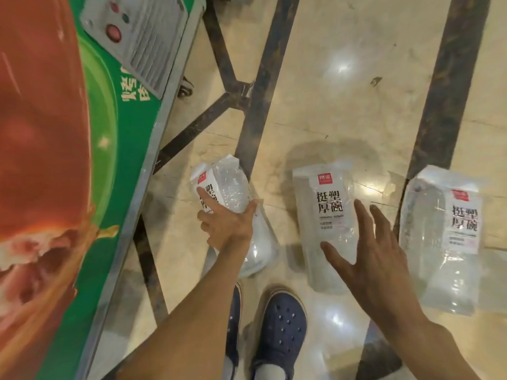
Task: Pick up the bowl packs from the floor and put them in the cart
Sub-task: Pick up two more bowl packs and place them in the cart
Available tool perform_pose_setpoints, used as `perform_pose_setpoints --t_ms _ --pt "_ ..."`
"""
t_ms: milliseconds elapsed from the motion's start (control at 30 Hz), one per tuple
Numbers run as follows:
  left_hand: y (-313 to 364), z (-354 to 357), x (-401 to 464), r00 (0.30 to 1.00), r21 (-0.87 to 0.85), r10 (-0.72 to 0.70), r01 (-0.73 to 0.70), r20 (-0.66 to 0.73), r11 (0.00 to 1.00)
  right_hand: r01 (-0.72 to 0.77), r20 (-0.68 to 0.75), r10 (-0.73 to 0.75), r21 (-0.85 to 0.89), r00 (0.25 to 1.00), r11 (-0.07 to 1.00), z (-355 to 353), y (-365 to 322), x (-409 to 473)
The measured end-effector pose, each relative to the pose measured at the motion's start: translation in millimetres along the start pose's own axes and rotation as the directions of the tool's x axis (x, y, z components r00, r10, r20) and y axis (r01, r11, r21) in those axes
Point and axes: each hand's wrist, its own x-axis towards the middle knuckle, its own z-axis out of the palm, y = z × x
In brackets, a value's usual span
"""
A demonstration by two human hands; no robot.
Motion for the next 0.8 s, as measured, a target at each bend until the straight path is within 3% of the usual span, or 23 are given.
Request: perform_pose_setpoints --t_ms 167,433,533,800 --pt "-8.2 -25.5 -0.6 0.993 0.031 0.116 -0.116 -0.001 0.993 -0.005 -0.018 0.004 -0.03 1.0 1.0 -2.6 -6.0 -0.3" --pt "-34.5 -72.6 -15.2 0.964 0.27 0.264 -0.26 0.02 0.927 -0.15 0.029 0.152 -0.062 0.988 0.987 15.5 -18.6 8.0" --pt "-41.2 -70.6 -6.1 0.962 0.303 0.272 -0.26 0.004 0.917 -0.18 0.034 0.187 -0.137 0.982 0.974 35.8 -17.0 24.6" --pt "-52.0 -36.9 26.2 0.932 0.32 0.363 -0.342 -0.005 0.884 -0.208 -0.078 0.2 -0.104 0.977 0.973 95.7 -2.6 61.6"
